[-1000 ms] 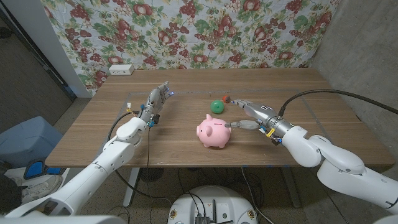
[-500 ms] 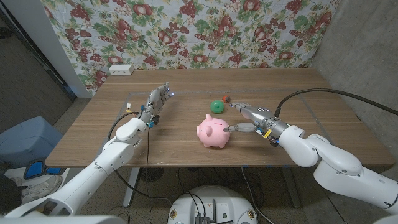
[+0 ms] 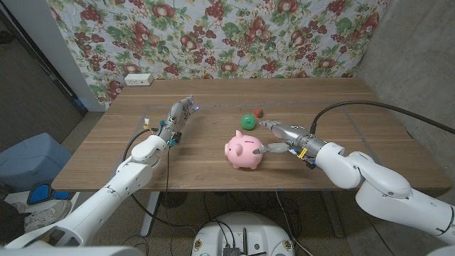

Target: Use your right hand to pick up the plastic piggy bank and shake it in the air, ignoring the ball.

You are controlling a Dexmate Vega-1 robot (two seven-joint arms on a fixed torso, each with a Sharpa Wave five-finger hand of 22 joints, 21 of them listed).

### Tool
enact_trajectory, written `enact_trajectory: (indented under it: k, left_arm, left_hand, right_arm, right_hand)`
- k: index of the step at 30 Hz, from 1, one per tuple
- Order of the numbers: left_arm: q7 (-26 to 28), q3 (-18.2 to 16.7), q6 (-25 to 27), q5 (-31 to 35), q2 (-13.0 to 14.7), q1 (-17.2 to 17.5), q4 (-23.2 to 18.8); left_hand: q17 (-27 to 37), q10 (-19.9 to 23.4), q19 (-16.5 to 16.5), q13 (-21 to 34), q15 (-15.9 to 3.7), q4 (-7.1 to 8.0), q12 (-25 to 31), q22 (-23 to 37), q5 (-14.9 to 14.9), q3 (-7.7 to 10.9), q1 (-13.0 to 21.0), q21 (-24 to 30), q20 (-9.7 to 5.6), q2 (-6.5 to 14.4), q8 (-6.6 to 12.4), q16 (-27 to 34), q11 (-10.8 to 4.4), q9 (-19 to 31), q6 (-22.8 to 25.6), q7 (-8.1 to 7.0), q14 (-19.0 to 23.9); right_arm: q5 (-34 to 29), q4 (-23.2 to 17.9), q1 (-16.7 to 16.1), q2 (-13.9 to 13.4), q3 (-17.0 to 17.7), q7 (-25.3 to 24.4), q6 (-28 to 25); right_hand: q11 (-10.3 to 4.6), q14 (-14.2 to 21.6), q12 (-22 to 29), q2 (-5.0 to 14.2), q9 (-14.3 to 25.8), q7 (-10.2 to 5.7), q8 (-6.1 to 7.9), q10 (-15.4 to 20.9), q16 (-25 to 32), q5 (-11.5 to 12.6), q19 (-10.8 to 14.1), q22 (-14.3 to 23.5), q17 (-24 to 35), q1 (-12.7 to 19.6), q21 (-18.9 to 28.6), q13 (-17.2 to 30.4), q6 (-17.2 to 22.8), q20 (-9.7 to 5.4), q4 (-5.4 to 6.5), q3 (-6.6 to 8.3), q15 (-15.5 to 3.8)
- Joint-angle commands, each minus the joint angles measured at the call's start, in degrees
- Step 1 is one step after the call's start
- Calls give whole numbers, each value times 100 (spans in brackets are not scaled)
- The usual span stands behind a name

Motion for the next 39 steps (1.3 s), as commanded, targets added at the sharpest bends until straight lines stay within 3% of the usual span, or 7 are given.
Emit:
enact_trajectory:
  k: [1, 8, 15, 19, 26, 39]
  left_arm:
    - [-152, 13, 77, -73, 55, -29, 72]
    - [-184, 2, 75, -112, 54, -10, 131]
    - [-199, -8, 49, -119, 54, -3, 156]
    - [-234, 0, 36, -119, 47, -29, 193]
    - [-258, -9, 19, -151, 20, -40, 259]
    - [-231, -42, 4, -175, 18, -10, 287]
  left_hand:
    - [6, 5, 20, 13, 3, 13, -9, 28, 32, 33, -67, -25, 4, 385, -6, -19, 6, 16, -6, 5, -2]
    - [7, 5, 25, 13, 5, 18, -10, 28, 33, 35, -73, -44, 5, 385, -7, -21, 12, 16, -8, 3, -6]
    - [7, 2, 34, 13, 1, 24, -11, 29, 33, 37, -78, -61, 5, 385, -6, -21, 15, 16, -7, 6, -3]
    - [8, 4, 39, 13, 5, 28, -10, 29, 33, 38, -83, -73, 4, 385, -6, -21, 13, 17, -5, 7, -6]
    - [7, 12, 45, 13, 4, 31, -7, 30, 34, 42, -85, -88, 11, 385, -8, -21, 14, 17, -10, 12, 0]
    - [6, 2, 59, 13, 9, 38, -12, 31, 35, 46, -93, -118, 21, 382, -8, -23, 22, 17, -13, 19, -2]
  right_arm:
    - [-45, -6, 413, 163, -416, 407, -201]
    - [-178, 27, 740, 289, -714, 828, -400]
    - [-390, 35, 1012, 369, -956, 1165, -507]
    - [-523, 49, 1149, 436, -1080, 1359, -574]
    - [-583, 104, 1320, 520, -1176, 1547, -481]
    - [-674, 316, 1590, 720, -1330, 1773, -221]
  right_hand:
    - [110, -92, 5, -19, 35, 133, -5, -93, -3, 90, -47, 22, 13, 108, -49, 37, -126, 84, 14, -18, 67]
    - [231, -228, 2, -39, 47, 260, -14, -219, -17, 163, -125, 23, 11, 150, -86, 57, -283, 116, 43, -58, 138]
    - [240, -399, 17, -36, 57, 253, 1, -286, -43, 215, -262, 23, 14, 172, -136, 75, -356, 177, 69, -95, 235]
    - [242, -670, 42, -26, 64, 252, 36, -317, -81, 267, -497, 23, 20, 180, -203, 94, -364, 213, 100, -140, 375]
    - [236, -668, 50, -26, 67, 246, 47, -330, -50, 283, -492, 23, 22, 178, -185, 100, -360, 242, 111, -164, 353]
    - [277, -597, 58, -44, 74, 239, 63, -409, 28, 333, -418, 22, 21, 269, -134, 120, -414, 143, 97, -220, 296]
